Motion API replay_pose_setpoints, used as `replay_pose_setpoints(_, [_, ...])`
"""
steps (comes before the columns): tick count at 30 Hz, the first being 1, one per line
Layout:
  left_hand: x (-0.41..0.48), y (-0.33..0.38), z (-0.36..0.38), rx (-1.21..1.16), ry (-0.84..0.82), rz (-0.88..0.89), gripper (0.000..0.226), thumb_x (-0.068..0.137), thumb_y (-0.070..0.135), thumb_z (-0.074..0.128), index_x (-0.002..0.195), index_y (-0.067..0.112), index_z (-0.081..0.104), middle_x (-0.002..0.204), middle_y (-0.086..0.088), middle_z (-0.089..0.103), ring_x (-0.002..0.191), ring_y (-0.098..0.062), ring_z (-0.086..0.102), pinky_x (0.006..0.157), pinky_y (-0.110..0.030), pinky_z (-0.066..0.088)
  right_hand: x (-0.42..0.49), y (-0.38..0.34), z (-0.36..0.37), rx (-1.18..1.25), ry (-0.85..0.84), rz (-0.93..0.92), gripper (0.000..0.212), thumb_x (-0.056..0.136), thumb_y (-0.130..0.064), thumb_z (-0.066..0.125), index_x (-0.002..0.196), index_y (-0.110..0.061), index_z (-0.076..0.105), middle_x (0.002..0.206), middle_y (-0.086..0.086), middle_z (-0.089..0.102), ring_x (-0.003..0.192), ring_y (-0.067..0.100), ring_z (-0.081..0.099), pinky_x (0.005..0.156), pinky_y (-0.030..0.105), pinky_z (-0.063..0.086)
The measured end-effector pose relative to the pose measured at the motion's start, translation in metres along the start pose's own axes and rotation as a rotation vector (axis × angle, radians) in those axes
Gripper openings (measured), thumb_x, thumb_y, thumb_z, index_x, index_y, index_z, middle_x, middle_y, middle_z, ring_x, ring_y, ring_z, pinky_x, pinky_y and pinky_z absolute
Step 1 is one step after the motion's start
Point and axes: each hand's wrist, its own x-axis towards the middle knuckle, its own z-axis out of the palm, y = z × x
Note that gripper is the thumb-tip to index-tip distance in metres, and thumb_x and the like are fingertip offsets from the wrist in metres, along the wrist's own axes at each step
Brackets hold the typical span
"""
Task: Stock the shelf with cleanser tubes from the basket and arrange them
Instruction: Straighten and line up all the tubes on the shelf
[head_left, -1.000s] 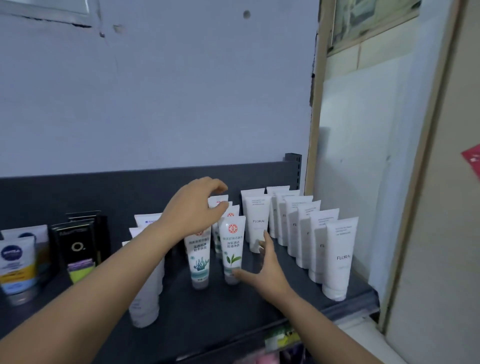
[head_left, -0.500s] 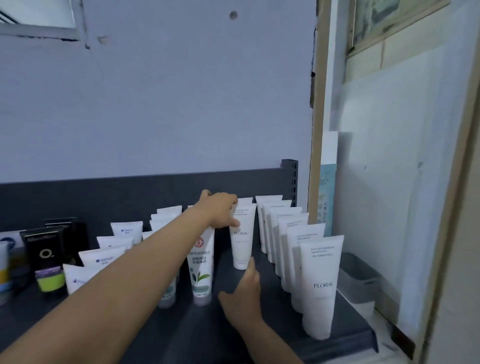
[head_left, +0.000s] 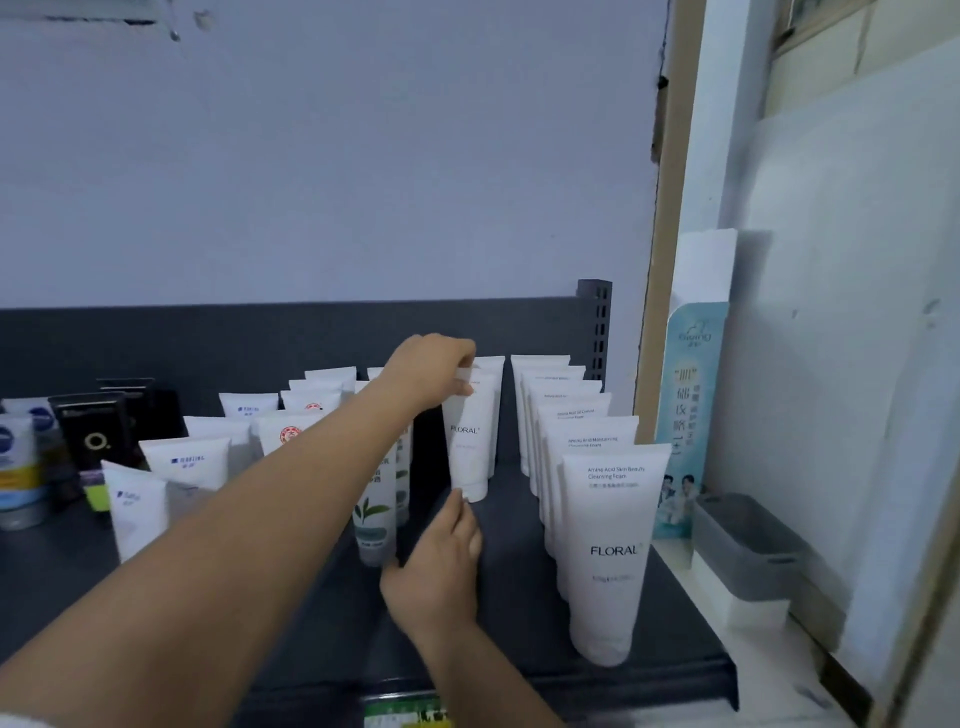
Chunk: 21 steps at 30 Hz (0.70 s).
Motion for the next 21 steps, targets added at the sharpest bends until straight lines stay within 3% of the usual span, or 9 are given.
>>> replay_pose_setpoints(11, [0.001,0.019,0.006,0.315,0.040,-0.080,0.025,0.090,0.024,0.064,0.110,0.012,0.053,0.104,-0.005,0.065,0.096,-0.025,0.060,0.069,-0.030,0.030,-0.005,-0.005,-0.007,-0.161,-0.043,-0.055,0.089,0.090,-0.029,0.052,0.148,0.004,-0.006,0.158,0.016,0.002,0.145,0.031,0.006,0.121,0.036,0.006])
replay_pose_setpoints(15, [-0.004,0.023,0.009,0.308,0.020,-0.082,0.025,0.093,0.027,0.058,0.112,0.012,0.051,0.103,-0.004,0.065,0.092,-0.023,0.058,0.074,-0.029,0.029,0.000,-0.003,-0.001,-0.028,0.006,-0.026,0.085,0.089,-0.028,0.056,0.151,-0.005,0.003,0.157,0.011,0.008,0.145,0.026,0.010,0.120,0.032,0.012])
replay_pose_setpoints(17, [-0.007,0.023,0.013,0.292,0.012,-0.082,0.028,0.094,0.031,0.054,0.115,0.012,0.052,0.107,-0.004,0.064,0.100,-0.023,0.059,0.083,-0.031,0.031,0.003,-0.004,0.000,0.084,0.059,-0.040,0.077,0.089,-0.020,0.056,0.151,-0.010,0.011,0.157,0.007,0.012,0.144,0.022,0.013,0.118,0.029,0.017])
replay_pose_setpoints(19, [-0.011,0.022,0.016,0.262,0.074,-0.079,0.036,0.097,0.034,0.049,0.126,0.013,0.050,0.124,-0.007,0.057,0.120,-0.024,0.051,0.099,-0.033,0.032,0.001,-0.006,-0.005,0.228,0.101,-0.100,0.069,0.088,-0.007,0.052,0.149,-0.011,0.021,0.155,0.003,0.019,0.143,0.019,0.017,0.116,0.027,0.022])
replay_pose_setpoints(21, [-0.019,0.026,0.012,0.011,0.228,-0.065,0.043,0.101,0.034,0.042,0.135,0.008,0.047,0.140,-0.010,0.047,0.136,-0.026,0.036,0.110,-0.034,0.027,-0.007,-0.011,-0.014,0.435,0.145,-0.182,0.059,0.088,0.002,0.050,0.141,-0.019,0.034,0.148,-0.004,0.031,0.139,0.013,0.029,0.114,0.025,0.028])
